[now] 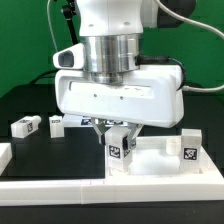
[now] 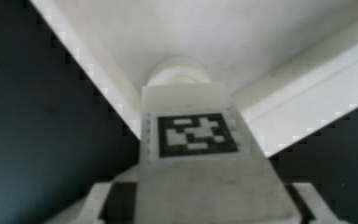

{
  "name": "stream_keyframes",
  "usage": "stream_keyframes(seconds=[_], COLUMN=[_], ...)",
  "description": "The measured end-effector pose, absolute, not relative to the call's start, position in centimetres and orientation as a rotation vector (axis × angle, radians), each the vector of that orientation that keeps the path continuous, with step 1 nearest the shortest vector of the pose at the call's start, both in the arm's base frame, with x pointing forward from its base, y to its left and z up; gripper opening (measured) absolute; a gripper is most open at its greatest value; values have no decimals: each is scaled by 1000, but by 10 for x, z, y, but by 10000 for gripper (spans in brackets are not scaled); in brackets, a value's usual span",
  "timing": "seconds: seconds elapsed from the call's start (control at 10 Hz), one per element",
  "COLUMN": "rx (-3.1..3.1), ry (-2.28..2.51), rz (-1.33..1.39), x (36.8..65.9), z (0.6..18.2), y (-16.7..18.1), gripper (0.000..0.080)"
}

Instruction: Assemble square table

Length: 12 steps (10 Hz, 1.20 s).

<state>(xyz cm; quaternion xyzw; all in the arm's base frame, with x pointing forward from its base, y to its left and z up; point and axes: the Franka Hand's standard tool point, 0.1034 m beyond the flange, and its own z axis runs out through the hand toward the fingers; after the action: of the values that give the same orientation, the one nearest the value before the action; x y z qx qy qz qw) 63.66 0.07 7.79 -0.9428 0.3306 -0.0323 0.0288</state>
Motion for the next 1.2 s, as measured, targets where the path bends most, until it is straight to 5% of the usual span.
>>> stream_keyframes(seconds=[0.5, 0.9, 1.1, 1.2], rx=[-2326, -2193, -2431, -2637], ry=[1830, 1960, 1728, 1457], rz=[-64, -30, -41, -88], x=[627, 624, 625, 627], z=[76, 75, 77, 79], y=[-7, 3, 13, 18], gripper=[294, 294, 539, 539])
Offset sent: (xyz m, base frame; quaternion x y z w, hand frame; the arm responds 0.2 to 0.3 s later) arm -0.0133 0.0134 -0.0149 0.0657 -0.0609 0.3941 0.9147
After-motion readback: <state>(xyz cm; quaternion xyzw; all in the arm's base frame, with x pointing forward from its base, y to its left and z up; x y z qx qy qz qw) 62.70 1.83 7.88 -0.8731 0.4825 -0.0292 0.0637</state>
